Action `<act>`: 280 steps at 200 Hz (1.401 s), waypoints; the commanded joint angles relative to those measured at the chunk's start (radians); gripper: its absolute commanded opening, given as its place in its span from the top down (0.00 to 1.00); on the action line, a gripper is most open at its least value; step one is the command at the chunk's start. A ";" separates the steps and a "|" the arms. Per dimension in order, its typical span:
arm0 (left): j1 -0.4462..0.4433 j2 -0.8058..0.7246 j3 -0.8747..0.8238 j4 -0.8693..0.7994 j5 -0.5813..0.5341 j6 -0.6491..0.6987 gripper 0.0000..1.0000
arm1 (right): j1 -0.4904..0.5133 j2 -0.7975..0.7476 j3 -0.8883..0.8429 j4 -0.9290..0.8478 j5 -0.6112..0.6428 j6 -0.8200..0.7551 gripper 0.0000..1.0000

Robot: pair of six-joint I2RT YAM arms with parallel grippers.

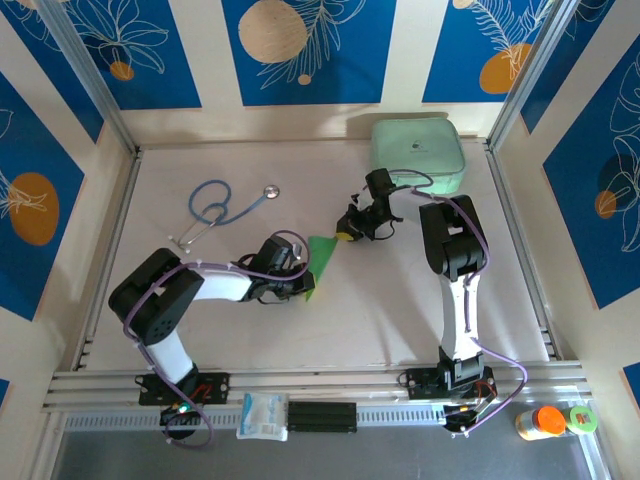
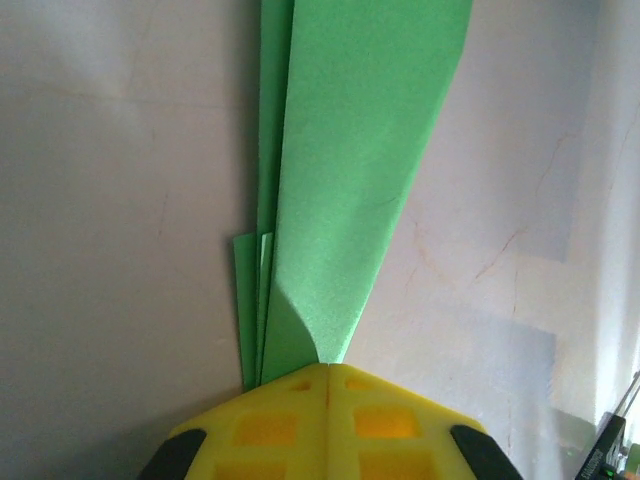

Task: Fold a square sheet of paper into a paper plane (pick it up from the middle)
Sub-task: Fold the wing for the fifth time at the center of the table, then turn over a paper plane at the center of the table.

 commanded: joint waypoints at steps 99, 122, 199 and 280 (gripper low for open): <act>0.026 -0.225 0.158 -0.427 -0.114 0.103 0.67 | 0.018 -0.373 -0.135 -0.051 0.413 0.017 0.70; 0.078 -0.342 0.139 -0.497 -0.206 0.137 0.44 | 0.083 -0.454 -0.175 -0.109 0.525 0.032 0.58; 0.270 -0.652 0.015 -0.692 -0.436 0.272 0.01 | 0.414 -0.291 0.045 -0.423 0.762 0.171 0.43; 0.342 -0.677 -0.067 -0.672 -0.357 0.278 0.01 | 0.538 0.014 0.388 -0.678 0.896 0.313 0.40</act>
